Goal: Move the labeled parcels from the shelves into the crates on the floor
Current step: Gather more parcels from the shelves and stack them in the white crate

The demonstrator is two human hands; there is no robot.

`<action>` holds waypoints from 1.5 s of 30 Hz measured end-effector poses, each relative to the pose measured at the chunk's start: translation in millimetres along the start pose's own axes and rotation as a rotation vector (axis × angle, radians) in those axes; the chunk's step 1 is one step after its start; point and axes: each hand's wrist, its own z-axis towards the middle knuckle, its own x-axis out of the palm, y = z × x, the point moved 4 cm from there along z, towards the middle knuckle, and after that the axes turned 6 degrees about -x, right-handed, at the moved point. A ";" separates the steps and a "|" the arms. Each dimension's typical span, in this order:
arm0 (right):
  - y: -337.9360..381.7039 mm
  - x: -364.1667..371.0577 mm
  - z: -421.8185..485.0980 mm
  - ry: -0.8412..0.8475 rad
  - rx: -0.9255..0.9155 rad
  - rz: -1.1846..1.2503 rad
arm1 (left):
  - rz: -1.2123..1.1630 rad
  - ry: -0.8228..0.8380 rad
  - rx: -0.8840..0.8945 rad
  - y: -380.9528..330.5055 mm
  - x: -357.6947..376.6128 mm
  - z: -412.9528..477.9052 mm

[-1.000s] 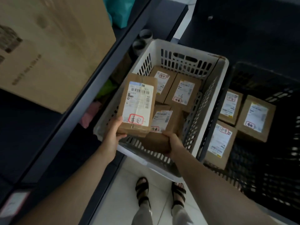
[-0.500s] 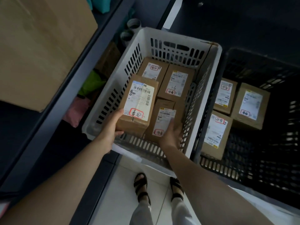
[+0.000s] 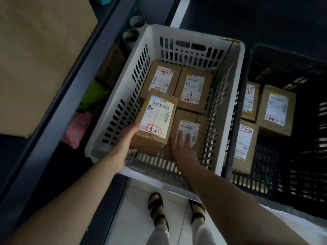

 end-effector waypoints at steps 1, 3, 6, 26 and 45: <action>0.3 -1.6 0.4 -0.009 0.003 0.000 | 0.000 0.006 0.000 -0.7 0.5 1.5; 0.6 -4.9 1.9 -0.014 0.014 0.014 | 0.007 0.021 0.006 -4.0 1.2 4.1; -2.3 -10.9 -0.5 0.028 0.003 0.048 | 0.029 0.050 0.024 -11.4 4.9 3.0; -156.5 -137.2 -164.0 -0.718 0.046 1.579 | 0.109 0.294 0.276 -77.9 199.8 -121.1; -338.5 43.0 -206.5 -0.230 0.506 1.400 | 0.949 0.308 0.142 74.3 409.1 -103.5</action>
